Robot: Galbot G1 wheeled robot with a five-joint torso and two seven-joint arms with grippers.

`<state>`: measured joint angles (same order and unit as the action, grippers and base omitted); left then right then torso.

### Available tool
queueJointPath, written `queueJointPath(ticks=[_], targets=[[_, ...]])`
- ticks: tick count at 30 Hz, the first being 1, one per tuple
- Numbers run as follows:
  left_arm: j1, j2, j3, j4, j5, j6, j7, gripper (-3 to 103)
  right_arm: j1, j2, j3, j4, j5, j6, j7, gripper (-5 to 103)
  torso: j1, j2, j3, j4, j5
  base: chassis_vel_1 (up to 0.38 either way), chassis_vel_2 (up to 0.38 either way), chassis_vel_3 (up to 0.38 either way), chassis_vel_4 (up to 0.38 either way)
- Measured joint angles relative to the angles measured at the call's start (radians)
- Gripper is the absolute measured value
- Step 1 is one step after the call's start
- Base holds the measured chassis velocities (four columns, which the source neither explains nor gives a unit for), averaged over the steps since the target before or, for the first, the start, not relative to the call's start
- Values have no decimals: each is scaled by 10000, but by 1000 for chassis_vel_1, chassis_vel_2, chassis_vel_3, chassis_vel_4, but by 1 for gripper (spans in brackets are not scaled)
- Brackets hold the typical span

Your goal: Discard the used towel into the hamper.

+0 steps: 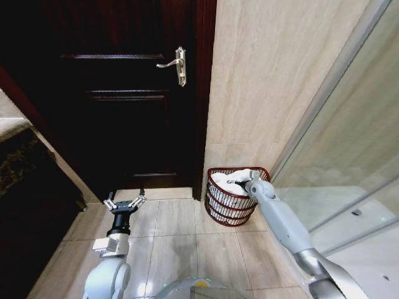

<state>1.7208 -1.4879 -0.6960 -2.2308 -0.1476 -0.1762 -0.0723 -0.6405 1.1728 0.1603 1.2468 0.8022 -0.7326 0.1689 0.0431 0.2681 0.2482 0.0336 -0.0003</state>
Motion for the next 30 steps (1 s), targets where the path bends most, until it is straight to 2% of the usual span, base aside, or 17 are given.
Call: queueJointPath(ticks=[5,10,15,19,22,24,26,27,28,30], targets=[[45,-20,-187,137,-116,-161,110,100,275,294,84,-812,-153,12,-191,100,0,1,1,2,0,0,0,0,0],[29,-33,-356,147,-203,-170,227,100,91,314,308,-458,-337,36,-248,100,3,0,5,2,3,0,0,0,0],[-7,-52,-495,152,-292,-170,352,100,-331,59,771,1115,-428,183,-136,100,4,-1,6,6,6,0,0,0,0],[-6,-63,-478,152,-317,-174,357,100,-865,-83,1149,2312,-923,640,-155,100,4,-1,5,6,7,0,0,0,0],[-7,-91,-385,222,-319,-235,358,100,-1968,-101,1608,3732,-2020,1788,-313,100,4,-1,4,2,8,0,0,0,0],[-7,-101,-356,237,-320,-252,358,100,-2266,-86,1731,4080,-2228,2027,-333,100,3,-1,2,1,8,0,0,0,0],[-1,-127,-259,279,-321,-297,359,100,-2931,12,1997,4732,-2812,2778,-431,100,3,-1,2,0,2,0,0,0,0],[0,-151,-153,294,-320,-342,358,100,-3432,164,2217,5178,-3459,3579,-551,100,2,0,2,-1,6,0,0,0,0],[0,-151,-153,294,-320,-342,358,100,-3432,164,2217,5178,-3459,3579,-551,100,2,0,2,-1,6,0,0,0,0],[7,-171,-4,298,-318,-358,333,100,-3876,350,2420,5536,-4100,4452,-581,100,2,0,2,-1,2,0,0,0,0]])
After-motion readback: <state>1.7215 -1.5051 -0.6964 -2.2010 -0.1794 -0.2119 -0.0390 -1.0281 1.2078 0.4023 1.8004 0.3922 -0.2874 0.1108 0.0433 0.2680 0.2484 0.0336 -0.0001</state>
